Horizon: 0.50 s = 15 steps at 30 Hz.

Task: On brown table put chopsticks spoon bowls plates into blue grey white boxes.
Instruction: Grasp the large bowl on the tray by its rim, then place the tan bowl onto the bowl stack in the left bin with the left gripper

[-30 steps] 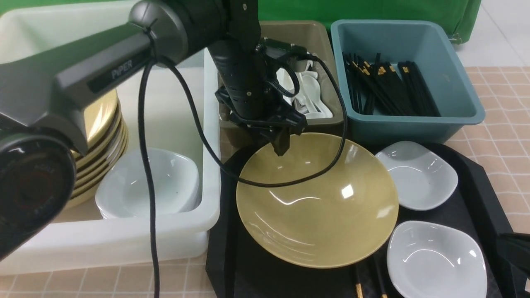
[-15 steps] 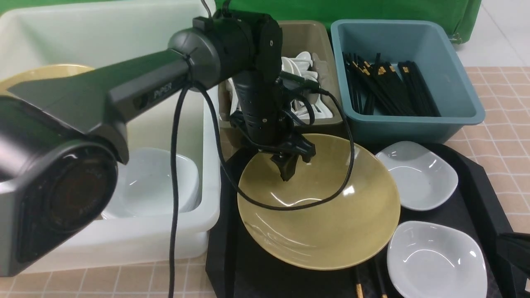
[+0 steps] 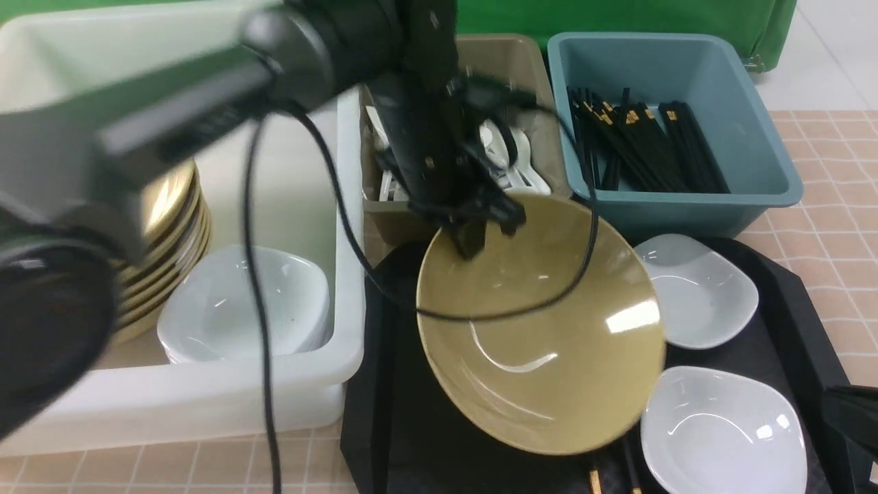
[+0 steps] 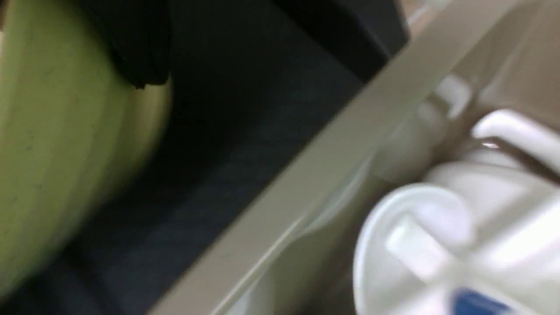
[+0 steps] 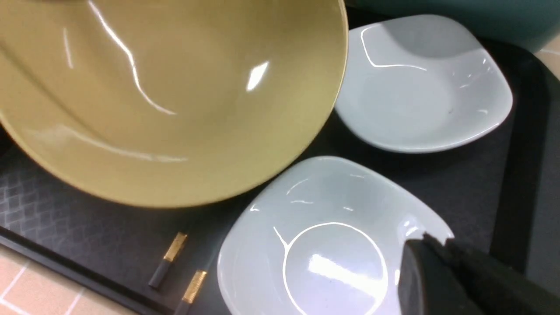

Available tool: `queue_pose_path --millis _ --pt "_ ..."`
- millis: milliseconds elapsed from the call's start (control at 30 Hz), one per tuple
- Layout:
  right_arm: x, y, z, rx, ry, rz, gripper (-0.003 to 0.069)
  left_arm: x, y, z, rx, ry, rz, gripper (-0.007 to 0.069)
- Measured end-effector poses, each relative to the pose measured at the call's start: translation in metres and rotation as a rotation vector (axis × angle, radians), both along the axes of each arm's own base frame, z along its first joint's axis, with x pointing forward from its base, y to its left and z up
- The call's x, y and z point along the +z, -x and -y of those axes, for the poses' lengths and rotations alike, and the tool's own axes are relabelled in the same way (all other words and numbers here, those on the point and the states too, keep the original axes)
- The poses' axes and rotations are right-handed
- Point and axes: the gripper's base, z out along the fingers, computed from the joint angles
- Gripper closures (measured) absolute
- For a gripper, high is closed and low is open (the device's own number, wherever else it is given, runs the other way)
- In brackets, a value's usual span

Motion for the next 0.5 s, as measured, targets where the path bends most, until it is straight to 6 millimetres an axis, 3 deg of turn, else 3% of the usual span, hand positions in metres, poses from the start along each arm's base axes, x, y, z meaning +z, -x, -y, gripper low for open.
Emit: queue_pose_path --millis 167,200,233,300,367,400,433,467,500 --pt "0.0 0.0 0.0 0.0 0.0 0.001 0.057 0.098 0.038 -0.025 -0.025 0.158 0.212 0.0618" --pt "0.0 0.0 0.0 0.0 0.0 0.001 0.0569 0.098 0.038 -0.026 -0.024 0.158 0.212 0.0618" --pt "0.0 0.0 0.0 0.0 0.0 0.001 0.0567 0.13 0.051 -0.042 0.004 0.209 0.304 0.0619" --pt "0.0 0.0 0.0 0.0 0.0 0.001 0.0565 0.159 0.061 -0.07 0.086 0.227 0.394 0.0619" --pt "0.0 0.0 0.0 0.0 0.0 0.001 0.0562 0.177 0.066 -0.1 0.189 0.212 0.456 0.0619" --pt "0.0 0.0 0.0 0.0 0.0 0.001 0.0561 0.186 0.067 -0.126 0.293 0.188 0.491 0.0619" --pt "0.0 0.0 0.0 0.0 0.0 0.001 0.0561 0.188 0.067 -0.13 0.311 0.191 0.494 0.0619" --pt "0.0 0.0 0.0 0.0 0.0 0.001 0.056 0.195 0.068 -0.167 0.472 0.138 0.522 0.0619" --pt "0.0 0.0 0.0 0.0 0.0 0.001 0.056 0.196 0.067 -0.189 0.569 0.113 0.528 0.0619"
